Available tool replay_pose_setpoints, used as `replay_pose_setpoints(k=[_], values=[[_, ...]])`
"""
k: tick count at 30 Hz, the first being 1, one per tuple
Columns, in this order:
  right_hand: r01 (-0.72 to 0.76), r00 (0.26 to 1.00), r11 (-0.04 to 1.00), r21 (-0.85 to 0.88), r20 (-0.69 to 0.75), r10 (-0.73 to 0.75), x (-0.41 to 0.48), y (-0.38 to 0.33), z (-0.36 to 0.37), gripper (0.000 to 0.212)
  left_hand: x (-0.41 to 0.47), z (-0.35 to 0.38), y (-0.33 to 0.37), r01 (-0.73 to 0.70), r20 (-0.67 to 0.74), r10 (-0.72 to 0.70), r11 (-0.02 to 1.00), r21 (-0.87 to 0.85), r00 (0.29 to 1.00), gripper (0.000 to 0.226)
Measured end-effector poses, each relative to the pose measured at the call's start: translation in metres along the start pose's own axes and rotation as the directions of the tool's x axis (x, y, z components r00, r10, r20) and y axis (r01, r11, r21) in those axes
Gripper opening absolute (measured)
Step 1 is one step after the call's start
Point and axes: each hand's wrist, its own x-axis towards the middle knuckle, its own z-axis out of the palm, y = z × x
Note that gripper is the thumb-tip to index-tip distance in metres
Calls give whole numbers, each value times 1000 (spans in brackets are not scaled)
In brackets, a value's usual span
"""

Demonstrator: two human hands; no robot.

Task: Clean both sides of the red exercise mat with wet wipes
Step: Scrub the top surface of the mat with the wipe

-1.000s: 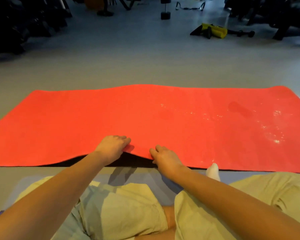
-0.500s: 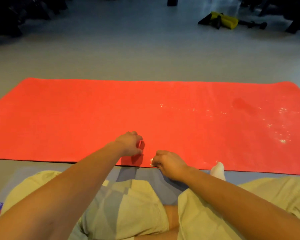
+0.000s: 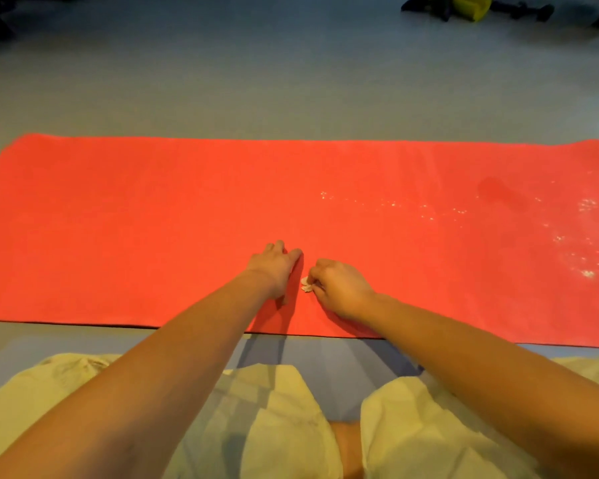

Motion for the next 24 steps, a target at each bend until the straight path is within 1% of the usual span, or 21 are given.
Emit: replay_pose_setpoints(k=[3,4,6,9,11,12,14,15,16,17,19,21,22,23,24], values=[[168,986,985,-34,32,-167,-30,-2,6,13,12,-5,-7,-16,50,17,1000,-9,999,138],[229,973,972,-44,44,-227,-39,-3,6,12,15,-6,-9,-23,73,25,1000,-16,997,142],[321,947,945,-71,63,-316,-47,-2,3,13,21,-9,-11,-48,99,48,999,-4,994,144],[321,947,944,-70,44,-319,-28,3,-3,14,26,-12,-13,-58,108,56,998,13,993,140],[239,971,968,-77,-5,-240,-4,12,-2,13,29,-12,-16,-52,102,52,999,-5,993,131],[178,983,980,-85,-36,-182,8,17,-2,13,30,-13,-17,-44,85,46,999,-25,995,120],[47,995,995,-89,-82,-55,30,25,-4,15,33,-15,-17,-28,29,31,995,-97,999,84],[-6,997,996,-84,-81,-1,37,25,-6,15,34,-15,-17,-20,-9,19,991,-134,1000,68],[-31,997,996,-83,-72,25,40,23,-6,14,36,-14,-16,-14,-49,6,987,-160,999,57],[-25,998,996,-87,-62,20,39,20,-5,13,37,-13,-15,-12,-89,-4,984,-178,996,50],[61,997,994,-91,-40,-65,24,13,-2,17,42,-8,-15,-10,-175,-22,984,-178,984,45],[160,987,984,-76,-7,-161,5,11,-1,23,48,-1,-15,-10,-256,-30,988,-154,966,58],[201,980,977,-72,12,-201,-3,13,-2,22,51,2,-15,-3,-282,-39,989,-149,959,66],[231,973,970,-77,32,-229,-7,16,-3,19,55,5,-15,2,-305,-48,989,-148,951,70],[251,968,965,-80,48,-248,-6,19,-4,17,58,8,-15,7,-321,-54,989,-147,945,69]])
